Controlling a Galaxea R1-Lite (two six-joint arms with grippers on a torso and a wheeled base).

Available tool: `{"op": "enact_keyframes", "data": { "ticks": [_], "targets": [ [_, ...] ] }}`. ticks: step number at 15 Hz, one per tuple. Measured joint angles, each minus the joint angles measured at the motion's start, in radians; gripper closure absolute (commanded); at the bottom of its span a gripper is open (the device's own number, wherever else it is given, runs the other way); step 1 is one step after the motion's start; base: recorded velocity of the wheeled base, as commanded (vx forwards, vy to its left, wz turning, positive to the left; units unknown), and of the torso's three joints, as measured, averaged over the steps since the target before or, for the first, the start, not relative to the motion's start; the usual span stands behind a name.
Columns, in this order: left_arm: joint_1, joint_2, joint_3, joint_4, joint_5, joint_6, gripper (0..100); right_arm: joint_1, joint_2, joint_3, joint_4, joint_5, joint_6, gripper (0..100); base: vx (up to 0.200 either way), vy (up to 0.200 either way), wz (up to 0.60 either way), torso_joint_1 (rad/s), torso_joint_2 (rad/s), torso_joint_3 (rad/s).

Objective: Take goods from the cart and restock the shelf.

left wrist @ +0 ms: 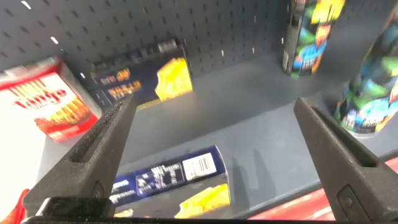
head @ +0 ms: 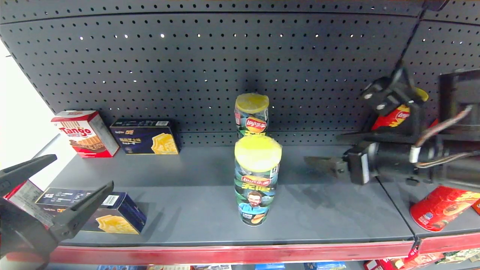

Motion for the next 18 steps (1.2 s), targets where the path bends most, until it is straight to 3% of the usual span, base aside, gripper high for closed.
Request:
{"op": "enact_keyframes", "data": {
  "ticks": [5, 7, 10, 12, 15, 18],
  "targets": [
    [0.001, -0.177, 0.027, 0.059, 0.011, 0.003, 0, -0.031, -0.447, 0.254, 0.0, 0.0, 0.002, 0, 0.0, 0.0, 0.0, 0.0, 0.0, 0.0],
    [0.003, -0.306, 0.066, 0.152, 0.02, 0.006, 0, -0.035, -0.634, 0.41, 0.002, -0.001, 0.002, 0, 0.0, 0.0, 0.0, 0.0, 0.0, 0.0],
    [0.011, -0.584, 0.121, 0.381, 0.042, 0.009, 0, -0.041, -0.897, 0.661, 0.004, -0.001, 0.003, 0, 0.0, 0.0, 0.0, 0.0, 0.0, 0.0],
    [0.018, -0.731, 0.165, 0.43, 0.071, 0.007, 0, -0.066, -1.037, 0.807, 0.006, -0.001, 0.006, 0, 0.0, 0.0, 0.0, 0.0, 0.0, 0.0],
    [0.023, -0.81, 0.306, 0.449, 0.109, 0.008, 0, -0.136, -1.174, 0.953, 0.037, -0.009, 0.019, 0, 0.0, 0.0, 0.0, 0.0, 0.0, 0.0],
    [0.024, -0.831, 0.338, 0.519, 0.111, 0.003, 0, -0.317, -1.259, 0.969, 0.152, -0.026, 0.063, 0, 0.0, 0.0, 0.0, 0.0, 0.0, 0.0]
  ]
}}
